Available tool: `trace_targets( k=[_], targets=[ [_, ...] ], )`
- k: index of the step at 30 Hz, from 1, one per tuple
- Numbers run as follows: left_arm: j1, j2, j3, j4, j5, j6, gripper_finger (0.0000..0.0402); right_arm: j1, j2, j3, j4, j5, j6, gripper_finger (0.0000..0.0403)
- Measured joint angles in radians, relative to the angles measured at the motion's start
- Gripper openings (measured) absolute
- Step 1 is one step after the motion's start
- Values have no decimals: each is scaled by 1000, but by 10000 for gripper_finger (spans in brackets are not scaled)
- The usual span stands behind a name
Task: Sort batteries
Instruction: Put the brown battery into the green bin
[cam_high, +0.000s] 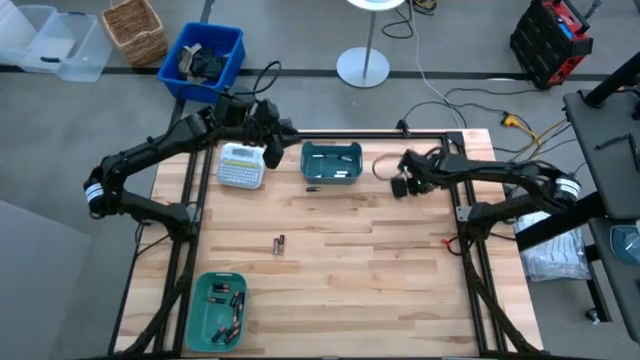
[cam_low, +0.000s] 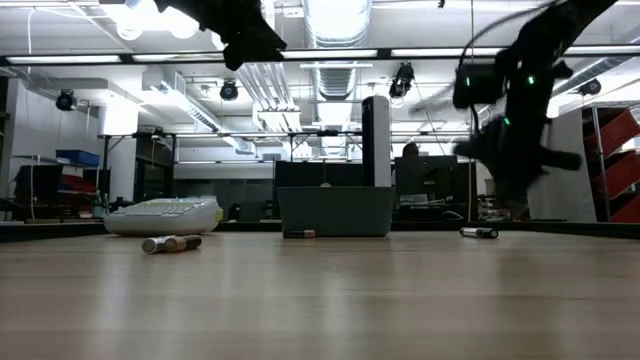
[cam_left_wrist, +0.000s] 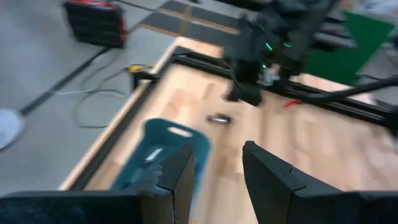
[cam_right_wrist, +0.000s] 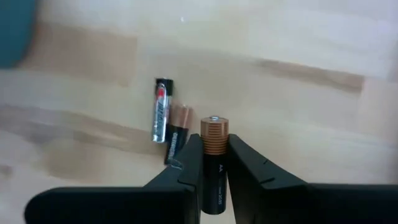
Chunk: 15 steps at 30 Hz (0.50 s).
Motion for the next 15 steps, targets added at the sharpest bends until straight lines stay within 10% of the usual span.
trace_targets(
  k=[7, 15],
  targets=[
    [-2, 1, 0, 5, 85, 7, 116, 0, -143, 95, 138, 7, -46, 40],
    [-5, 3, 0, 103, 103, -22, 116, -1, -150, 102, 921, -162, -142, 40]
  ],
)
